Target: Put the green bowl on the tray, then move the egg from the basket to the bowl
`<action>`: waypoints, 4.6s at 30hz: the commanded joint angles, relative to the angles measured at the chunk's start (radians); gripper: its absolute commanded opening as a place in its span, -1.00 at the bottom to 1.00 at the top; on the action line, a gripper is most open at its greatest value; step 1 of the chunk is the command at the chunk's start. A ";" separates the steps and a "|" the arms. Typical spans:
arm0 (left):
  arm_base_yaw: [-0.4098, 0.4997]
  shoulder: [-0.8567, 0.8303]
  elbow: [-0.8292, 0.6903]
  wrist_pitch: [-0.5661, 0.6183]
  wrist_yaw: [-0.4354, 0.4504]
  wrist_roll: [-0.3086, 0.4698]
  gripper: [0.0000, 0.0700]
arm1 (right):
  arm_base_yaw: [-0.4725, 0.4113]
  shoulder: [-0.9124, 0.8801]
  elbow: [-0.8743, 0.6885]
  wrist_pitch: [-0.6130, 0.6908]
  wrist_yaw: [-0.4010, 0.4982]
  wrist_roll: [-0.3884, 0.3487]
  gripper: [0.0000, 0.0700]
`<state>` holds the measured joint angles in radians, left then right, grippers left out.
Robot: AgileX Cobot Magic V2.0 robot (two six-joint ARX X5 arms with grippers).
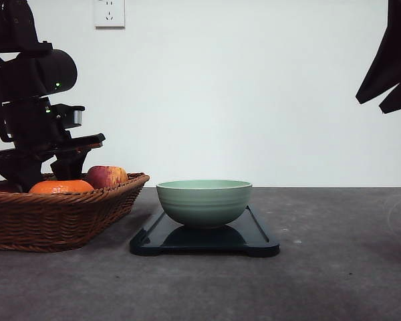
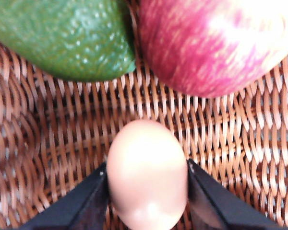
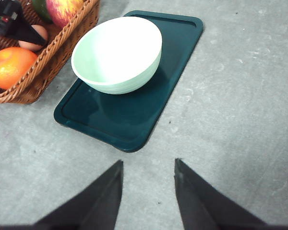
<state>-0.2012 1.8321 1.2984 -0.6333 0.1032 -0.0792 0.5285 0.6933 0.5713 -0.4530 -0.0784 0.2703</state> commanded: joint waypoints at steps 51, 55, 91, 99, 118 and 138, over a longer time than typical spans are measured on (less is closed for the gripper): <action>-0.394 -0.144 0.020 0.393 0.095 0.034 -0.47 | 0.006 0.004 0.004 0.005 0.000 -0.020 -0.40; -0.396 -0.084 0.020 0.395 0.095 0.034 -0.47 | 0.006 0.004 0.004 -0.006 0.001 -0.020 -0.40; -0.396 0.123 0.020 0.503 0.080 0.033 -0.45 | 0.006 0.004 0.004 -0.058 0.000 -0.016 -0.40; -0.396 0.126 0.020 0.503 0.079 0.034 -0.44 | 0.006 0.004 0.004 -0.058 0.000 -0.016 -0.40; -0.396 0.146 0.020 0.493 0.080 0.007 0.03 | 0.006 0.004 0.004 -0.060 0.000 -0.016 -0.40; -0.395 0.139 0.304 0.048 0.080 -0.041 0.03 | 0.006 0.004 0.004 -0.072 0.001 -0.016 -0.40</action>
<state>-0.5877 1.9568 1.5702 -0.5574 0.1825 -0.1166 0.5285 0.6933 0.5713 -0.5325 -0.0784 0.2592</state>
